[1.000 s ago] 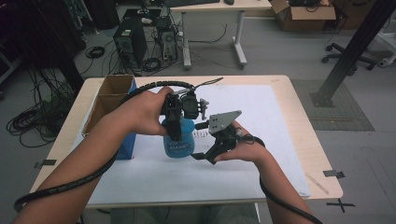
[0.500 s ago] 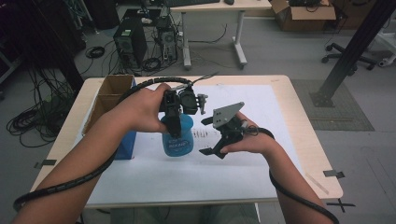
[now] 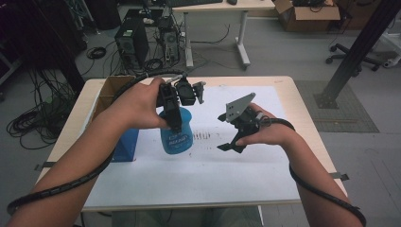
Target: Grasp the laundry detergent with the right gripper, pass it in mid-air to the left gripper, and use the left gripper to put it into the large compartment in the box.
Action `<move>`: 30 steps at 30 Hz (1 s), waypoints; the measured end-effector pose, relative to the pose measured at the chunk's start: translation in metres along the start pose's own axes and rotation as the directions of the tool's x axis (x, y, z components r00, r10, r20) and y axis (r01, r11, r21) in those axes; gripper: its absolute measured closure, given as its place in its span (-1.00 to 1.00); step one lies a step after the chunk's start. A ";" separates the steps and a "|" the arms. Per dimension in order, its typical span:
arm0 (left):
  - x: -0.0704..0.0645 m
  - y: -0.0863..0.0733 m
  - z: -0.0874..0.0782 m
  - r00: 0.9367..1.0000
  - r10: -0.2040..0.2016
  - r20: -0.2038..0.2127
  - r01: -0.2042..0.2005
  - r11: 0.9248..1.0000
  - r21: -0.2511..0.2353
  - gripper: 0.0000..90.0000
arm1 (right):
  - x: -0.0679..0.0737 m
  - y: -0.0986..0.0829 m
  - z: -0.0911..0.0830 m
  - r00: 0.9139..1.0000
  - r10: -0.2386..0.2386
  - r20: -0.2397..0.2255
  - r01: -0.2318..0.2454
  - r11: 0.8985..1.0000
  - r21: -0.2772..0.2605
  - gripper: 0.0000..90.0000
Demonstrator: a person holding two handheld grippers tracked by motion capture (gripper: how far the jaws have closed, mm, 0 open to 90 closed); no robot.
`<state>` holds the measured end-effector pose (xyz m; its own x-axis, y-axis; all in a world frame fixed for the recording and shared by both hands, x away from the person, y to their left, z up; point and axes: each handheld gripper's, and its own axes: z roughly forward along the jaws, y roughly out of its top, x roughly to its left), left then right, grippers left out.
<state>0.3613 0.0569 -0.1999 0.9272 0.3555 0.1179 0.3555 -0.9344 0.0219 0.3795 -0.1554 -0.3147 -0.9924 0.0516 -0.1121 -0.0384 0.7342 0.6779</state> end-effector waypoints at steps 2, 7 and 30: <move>0.002 -0.001 -0.003 1.000 -0.023 0.009 0.023 1.000 0.009 -0.16 | -0.001 -0.002 -0.004 1.000 0.006 0.000 -0.006 1.000 0.018 -0.96; 0.007 -0.005 -0.012 0.996 -0.088 0.004 0.088 0.996 0.021 -0.16 | -0.003 -0.007 -0.016 1.000 0.012 -0.007 -0.012 0.998 0.065 -0.95; 0.044 -0.047 -0.065 0.931 -0.365 0.005 0.365 0.931 0.014 -0.16 | -0.016 -0.022 -0.047 0.995 0.066 -0.070 -0.051 0.980 0.194 -0.94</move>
<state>0.3776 0.1153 -0.1309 0.7339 0.6723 0.0972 0.6711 -0.7397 0.0499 0.3904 -0.2039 -0.2937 -0.9985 0.0527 -0.0164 0.0361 0.8480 0.5287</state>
